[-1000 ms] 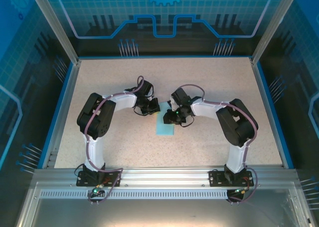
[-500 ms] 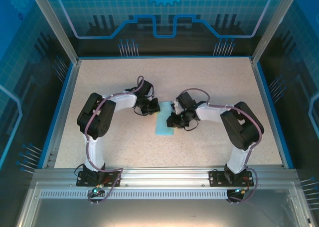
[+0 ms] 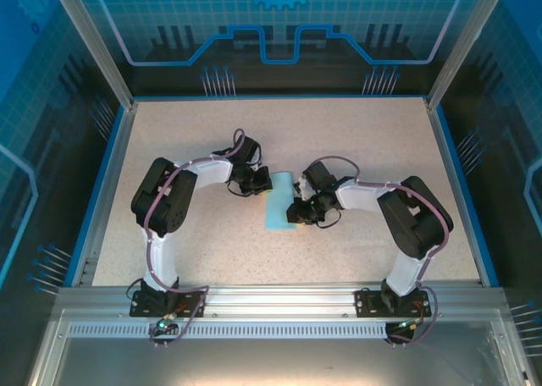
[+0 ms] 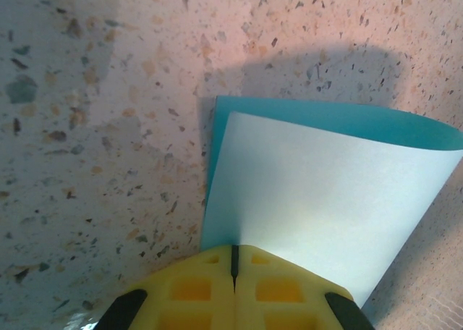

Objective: Fold a paper plane with a square sheet of paper (pick it up from the middle)
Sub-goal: Fold the square sheet of paper in half at the center of the table.

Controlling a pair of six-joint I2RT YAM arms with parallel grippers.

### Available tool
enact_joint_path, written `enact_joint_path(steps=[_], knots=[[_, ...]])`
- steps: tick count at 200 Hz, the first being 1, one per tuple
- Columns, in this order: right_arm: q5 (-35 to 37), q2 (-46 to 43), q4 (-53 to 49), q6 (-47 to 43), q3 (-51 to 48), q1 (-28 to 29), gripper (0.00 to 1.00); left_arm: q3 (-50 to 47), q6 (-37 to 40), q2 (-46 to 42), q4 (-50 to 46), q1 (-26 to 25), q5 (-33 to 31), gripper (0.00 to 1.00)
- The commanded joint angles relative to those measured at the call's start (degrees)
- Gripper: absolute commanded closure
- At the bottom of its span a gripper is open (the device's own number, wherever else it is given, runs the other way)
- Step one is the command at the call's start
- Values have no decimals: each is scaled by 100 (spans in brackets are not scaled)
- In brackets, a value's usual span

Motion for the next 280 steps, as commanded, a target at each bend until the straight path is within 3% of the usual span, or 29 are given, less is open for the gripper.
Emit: enact_joint_path(steps=[1,62,120,203,280], knots=[[-183,-357,-302,-9,-59,-66,79,-31,99,337,-359,24,-220,95],[28,73,-330,62,-427,-73,80,-3,122,328,-386,29,-212,95],[272,-602,-260,136,398,-286,80,-8,119,331,-385,28,-200,95],[136,1047,-151,53,1932,-503,80,8,129,341,-415,31,-160,95],[127,1513,64,174,1714,-930,80,-14,142,387,-450,25,-169,96]])
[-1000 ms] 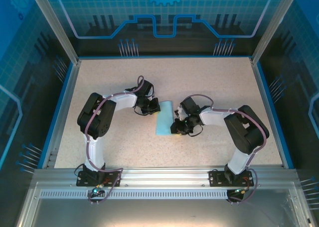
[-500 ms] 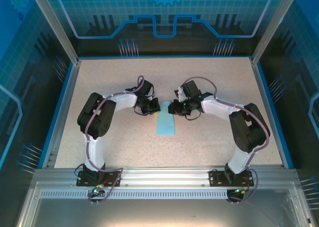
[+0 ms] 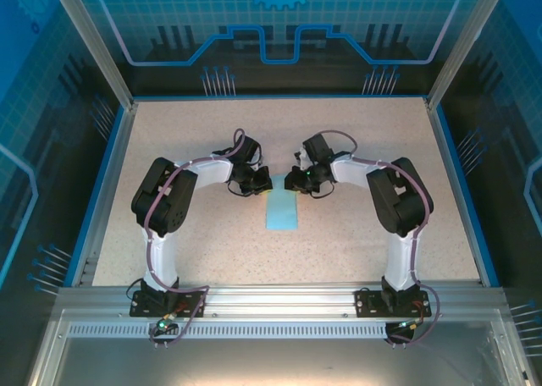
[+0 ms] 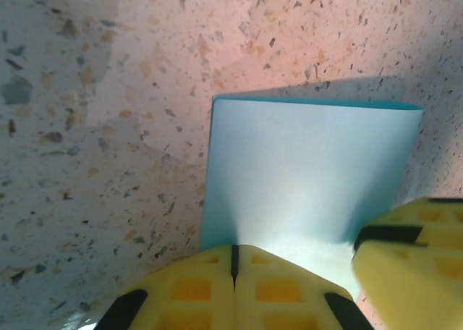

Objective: Fold a paper plane with a square sheet of paper (pick it up from the middle)
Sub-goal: Fold the square sheet of paper in half at the center of the table.

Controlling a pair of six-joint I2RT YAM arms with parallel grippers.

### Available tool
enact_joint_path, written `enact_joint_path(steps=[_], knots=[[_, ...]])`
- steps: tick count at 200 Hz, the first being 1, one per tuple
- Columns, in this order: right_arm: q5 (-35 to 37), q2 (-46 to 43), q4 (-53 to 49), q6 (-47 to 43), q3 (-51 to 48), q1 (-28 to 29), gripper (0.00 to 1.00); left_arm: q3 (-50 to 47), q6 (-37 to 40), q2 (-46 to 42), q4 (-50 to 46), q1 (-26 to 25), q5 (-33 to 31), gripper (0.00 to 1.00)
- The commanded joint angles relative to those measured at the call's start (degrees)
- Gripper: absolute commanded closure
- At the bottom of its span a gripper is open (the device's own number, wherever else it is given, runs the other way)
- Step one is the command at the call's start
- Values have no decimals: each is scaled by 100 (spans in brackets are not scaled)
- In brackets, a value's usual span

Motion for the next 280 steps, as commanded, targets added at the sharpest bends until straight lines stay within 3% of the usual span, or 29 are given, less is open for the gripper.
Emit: enact_joint_path(steps=[1,60,172,201,239,280], knots=[[-167,242,82,85,-122,-242,80,-34,143,375,-436,24,-191,96],[-623,-74,10,93,279,-232,80,-86,113,361,-410,32,-199,96],[25,768,-233,156,858,-251,81,-67,144,352,-465,25,-206,96],[-128,555,-266,545,852,-324,81,-99,148,327,-454,26,-200,96],[-227,49,-243,426,879,-229,81,-101,137,302,-431,24,-199,96],[-234,271,-235,345,673,-125,81,-102,125,292,-426,18,-199,96]])
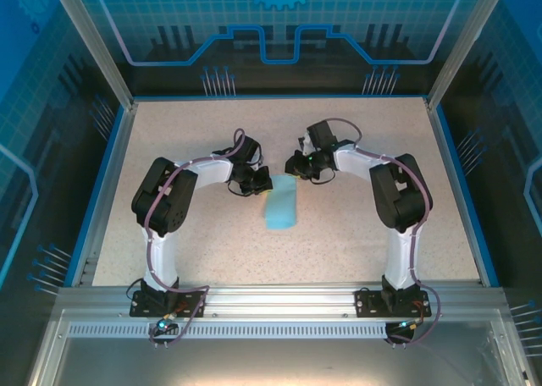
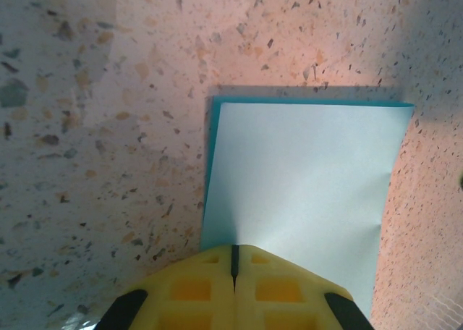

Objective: Fold a paper plane with a square sheet of paper (pick it up from the middle)
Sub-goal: Fold the square sheet of paper in half at the center of the table.

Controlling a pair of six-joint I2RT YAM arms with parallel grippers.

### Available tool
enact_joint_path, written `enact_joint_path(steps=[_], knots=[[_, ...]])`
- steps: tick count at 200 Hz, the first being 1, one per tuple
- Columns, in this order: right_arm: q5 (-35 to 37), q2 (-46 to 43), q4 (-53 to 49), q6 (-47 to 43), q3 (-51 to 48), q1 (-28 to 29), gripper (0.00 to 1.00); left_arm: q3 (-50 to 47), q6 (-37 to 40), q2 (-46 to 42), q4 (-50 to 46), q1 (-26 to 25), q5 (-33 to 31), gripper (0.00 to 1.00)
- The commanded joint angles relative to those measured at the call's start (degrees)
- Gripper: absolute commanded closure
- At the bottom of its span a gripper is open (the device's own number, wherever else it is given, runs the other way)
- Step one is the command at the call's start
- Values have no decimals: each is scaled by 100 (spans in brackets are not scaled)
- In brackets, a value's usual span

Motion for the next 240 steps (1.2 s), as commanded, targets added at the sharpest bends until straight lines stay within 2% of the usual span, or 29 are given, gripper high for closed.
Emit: enact_joint_path(steps=[1,36,83,109,135,201,240], knots=[[-82,76,-104,-50,-86,84,81,-115,116,280,-422,16,-221,96],[4,242,-119,-57,-226,87,81,-127,123,271,-444,25,-219,96],[515,492,-475,146,-28,1,81,-126,113,269,-437,25,-226,96],[302,430,-323,267,78,-54,82,-122,120,270,-450,28,-226,96],[44,42,464,356,-234,-46,82,-146,131,271,-453,25,-230,96],[473,602,167,577,-223,-107,84,-154,115,264,-417,24,-230,96],[443,347,29,475,-262,-116,84,-166,105,271,-417,27,-230,96]])
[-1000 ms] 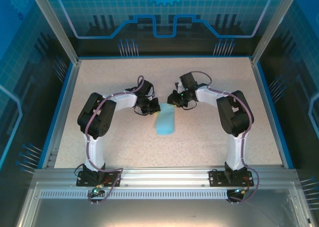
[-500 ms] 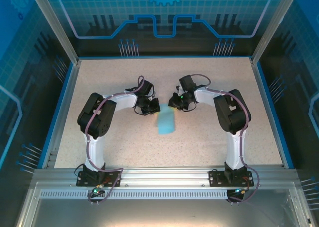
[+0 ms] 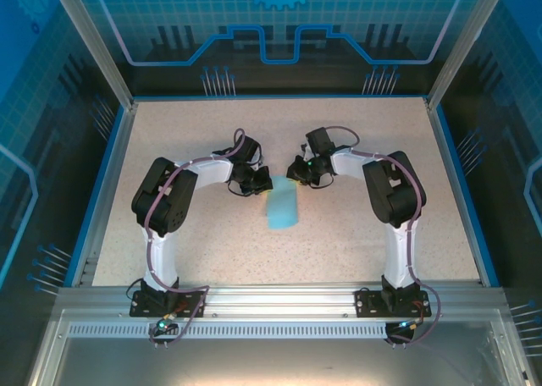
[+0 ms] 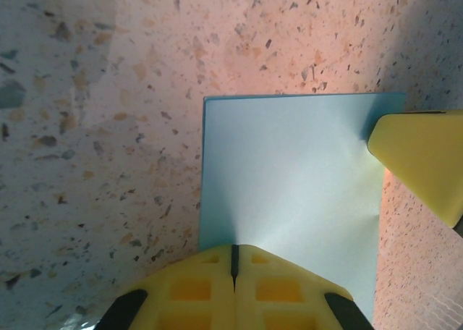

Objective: Fold a paper plane with a square sheet of paper (pick it up from the middle)
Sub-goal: Fold the square sheet of paper in half at the center of the table.

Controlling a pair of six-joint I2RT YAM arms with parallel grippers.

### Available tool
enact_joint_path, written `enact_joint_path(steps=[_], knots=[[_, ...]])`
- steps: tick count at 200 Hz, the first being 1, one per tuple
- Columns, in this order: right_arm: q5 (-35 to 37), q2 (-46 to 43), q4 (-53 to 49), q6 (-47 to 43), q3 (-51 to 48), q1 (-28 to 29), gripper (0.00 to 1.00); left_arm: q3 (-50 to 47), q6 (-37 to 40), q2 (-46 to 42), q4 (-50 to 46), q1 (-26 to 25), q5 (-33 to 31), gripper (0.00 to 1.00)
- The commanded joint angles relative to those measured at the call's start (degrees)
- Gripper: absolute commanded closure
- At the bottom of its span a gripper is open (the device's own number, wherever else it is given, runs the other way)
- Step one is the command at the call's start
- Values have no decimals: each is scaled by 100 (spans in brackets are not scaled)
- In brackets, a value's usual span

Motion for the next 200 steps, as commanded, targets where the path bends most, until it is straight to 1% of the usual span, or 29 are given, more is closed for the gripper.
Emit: enact_joint_path(steps=[1,21,44,68,91,115,159,200], knots=[[157,-77,-247,-14,-123,-86,84,-164,105,271,-431,30,-230,96],[-239,-532,38,-245,-278,-29,83,-170,92,256,-430,22,-230,96],[-494,-818,-286,-640,-372,138,82,-193,88,234,-429,16,-231,96],[-695,-832,-402,-704,-689,302,82,-207,79,232,-414,15,-235,96],[-701,-855,-338,-621,-994,410,82,-216,73,235,-414,22,-248,96],[-815,-883,-64,-518,-1230,424,82,-233,71,230,-414,21,-270,96],[-851,-793,20,-533,-1202,422,82,-225,65,227,-412,19,-275,96],[-834,-1323,91,-648,-1409,407,81,-194,67,227,-406,23,-275,96]])
